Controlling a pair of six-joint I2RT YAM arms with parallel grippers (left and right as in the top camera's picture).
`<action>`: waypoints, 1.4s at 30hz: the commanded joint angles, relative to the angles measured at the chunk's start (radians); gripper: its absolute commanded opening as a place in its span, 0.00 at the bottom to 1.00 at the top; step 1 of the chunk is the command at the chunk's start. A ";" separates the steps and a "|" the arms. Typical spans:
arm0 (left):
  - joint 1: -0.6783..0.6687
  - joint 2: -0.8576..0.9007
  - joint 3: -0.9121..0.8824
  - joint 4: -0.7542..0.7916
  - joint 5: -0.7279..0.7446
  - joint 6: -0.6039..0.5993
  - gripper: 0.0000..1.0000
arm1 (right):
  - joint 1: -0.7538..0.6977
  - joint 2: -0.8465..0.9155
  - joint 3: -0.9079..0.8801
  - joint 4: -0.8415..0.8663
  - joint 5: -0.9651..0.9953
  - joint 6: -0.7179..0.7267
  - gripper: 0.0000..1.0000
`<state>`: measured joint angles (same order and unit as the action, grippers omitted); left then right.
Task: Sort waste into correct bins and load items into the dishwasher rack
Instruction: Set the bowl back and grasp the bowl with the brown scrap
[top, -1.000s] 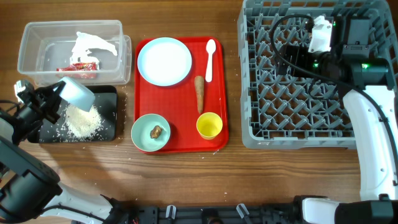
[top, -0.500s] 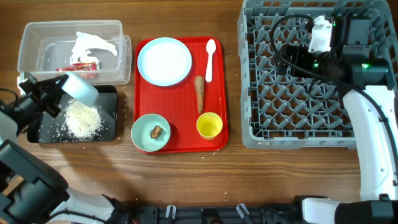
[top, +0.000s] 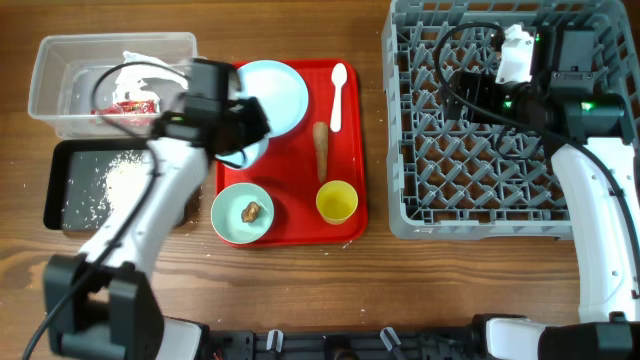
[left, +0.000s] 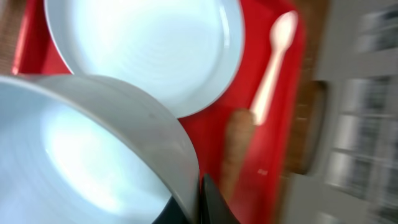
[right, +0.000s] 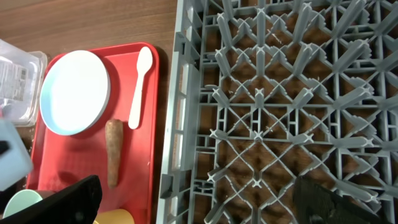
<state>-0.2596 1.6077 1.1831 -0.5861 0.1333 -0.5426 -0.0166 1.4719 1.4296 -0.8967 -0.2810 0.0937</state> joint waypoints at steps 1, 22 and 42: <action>-0.155 0.099 0.010 -0.004 -0.340 0.086 0.04 | 0.004 0.011 0.016 0.002 -0.016 0.013 1.00; -0.236 0.143 0.016 -0.451 -0.219 -0.165 0.60 | 0.004 0.011 0.016 0.013 -0.016 0.014 1.00; -0.254 0.103 0.154 -0.538 -0.167 -0.117 0.04 | 0.004 0.011 0.016 0.014 -0.016 0.013 1.00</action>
<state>-0.5175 1.7466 1.2011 -1.0653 -0.0494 -0.6979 -0.0166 1.4719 1.4296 -0.8864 -0.2813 0.0937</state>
